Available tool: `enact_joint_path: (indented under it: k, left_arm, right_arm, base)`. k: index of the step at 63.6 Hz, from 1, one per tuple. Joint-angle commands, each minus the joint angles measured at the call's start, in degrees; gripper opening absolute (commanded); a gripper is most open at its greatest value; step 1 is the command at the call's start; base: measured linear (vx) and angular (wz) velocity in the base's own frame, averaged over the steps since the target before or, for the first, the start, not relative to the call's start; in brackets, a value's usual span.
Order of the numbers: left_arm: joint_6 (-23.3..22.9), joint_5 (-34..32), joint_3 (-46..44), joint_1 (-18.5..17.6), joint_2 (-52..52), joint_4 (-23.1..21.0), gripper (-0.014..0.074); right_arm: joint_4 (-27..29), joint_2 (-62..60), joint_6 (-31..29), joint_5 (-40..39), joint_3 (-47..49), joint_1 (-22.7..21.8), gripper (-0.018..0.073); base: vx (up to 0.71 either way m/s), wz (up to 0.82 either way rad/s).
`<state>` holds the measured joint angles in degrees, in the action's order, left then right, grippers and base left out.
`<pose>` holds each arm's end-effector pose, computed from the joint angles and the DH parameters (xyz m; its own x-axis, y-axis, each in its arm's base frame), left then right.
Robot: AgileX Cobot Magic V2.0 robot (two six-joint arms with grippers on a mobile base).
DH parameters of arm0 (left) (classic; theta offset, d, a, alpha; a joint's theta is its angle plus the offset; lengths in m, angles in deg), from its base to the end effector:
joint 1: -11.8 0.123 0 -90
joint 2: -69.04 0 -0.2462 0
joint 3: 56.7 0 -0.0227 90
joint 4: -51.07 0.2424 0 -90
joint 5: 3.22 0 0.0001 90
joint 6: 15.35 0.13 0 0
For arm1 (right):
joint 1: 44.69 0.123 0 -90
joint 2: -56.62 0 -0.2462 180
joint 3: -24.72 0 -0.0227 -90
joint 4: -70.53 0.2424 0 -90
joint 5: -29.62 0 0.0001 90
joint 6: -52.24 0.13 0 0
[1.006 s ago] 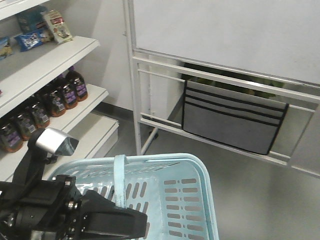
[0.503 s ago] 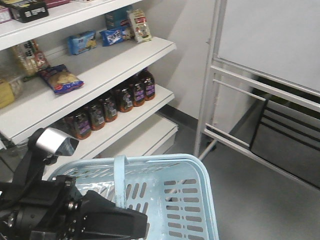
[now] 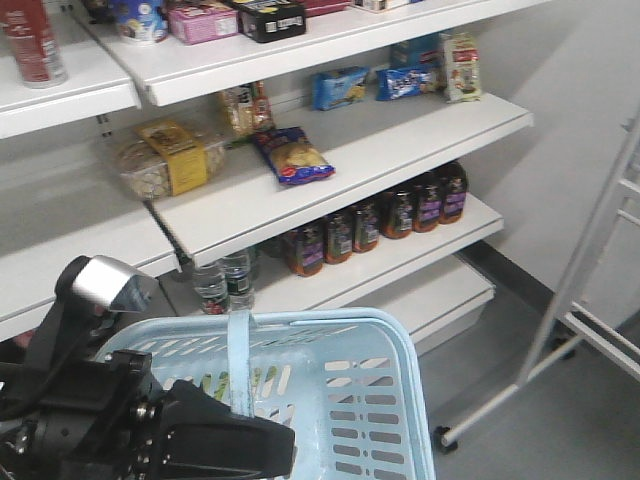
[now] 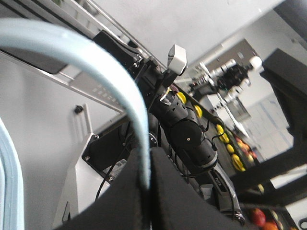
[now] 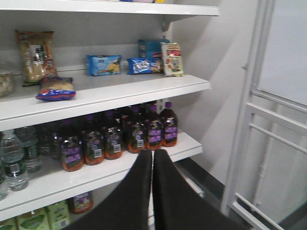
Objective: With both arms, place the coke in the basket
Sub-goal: 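Turn and drive toward the shelf with the red Coca-Cola bottle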
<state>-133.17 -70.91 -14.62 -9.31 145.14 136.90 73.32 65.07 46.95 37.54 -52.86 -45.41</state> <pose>0.1555 -0.1886 0.2519 -0.8248 0.0601 -0.5623 0.5654 0.1043 -0.8182 0.1264 -0.0007 0.1896 -0.0689 -0.0432 -0.9967 0.0028 0.9990 -0.0435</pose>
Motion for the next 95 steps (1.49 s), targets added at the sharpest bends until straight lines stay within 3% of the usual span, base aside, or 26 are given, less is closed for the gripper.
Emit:
enact_joint_path:
  k: [1, 52, 95]
  left_arm:
    - [0.35, -3.65, -1.43, -0.15, -1.25, -4.78, -0.0006]
    - [0.35, -3.65, -1.43, -0.15, -1.25, -4.78, -0.0006]
    - [0.35, -3.65, -1.43, -0.15, -1.25, -4.84, -0.0006]
  right_arm:
    - [-0.41, -1.06, -0.3, -4.24, -0.61, -0.33, -0.0005]
    - [-0.41, -1.06, -0.3, -4.24, -0.61, -0.33, -0.0005]
    - [-0.41, -1.06, -0.3, -4.24, -0.61, -0.33, -0.0005]
  base:
    - [0.08, 0.61]
    - [0.07, 0.65]
    - [0.06, 0.19]
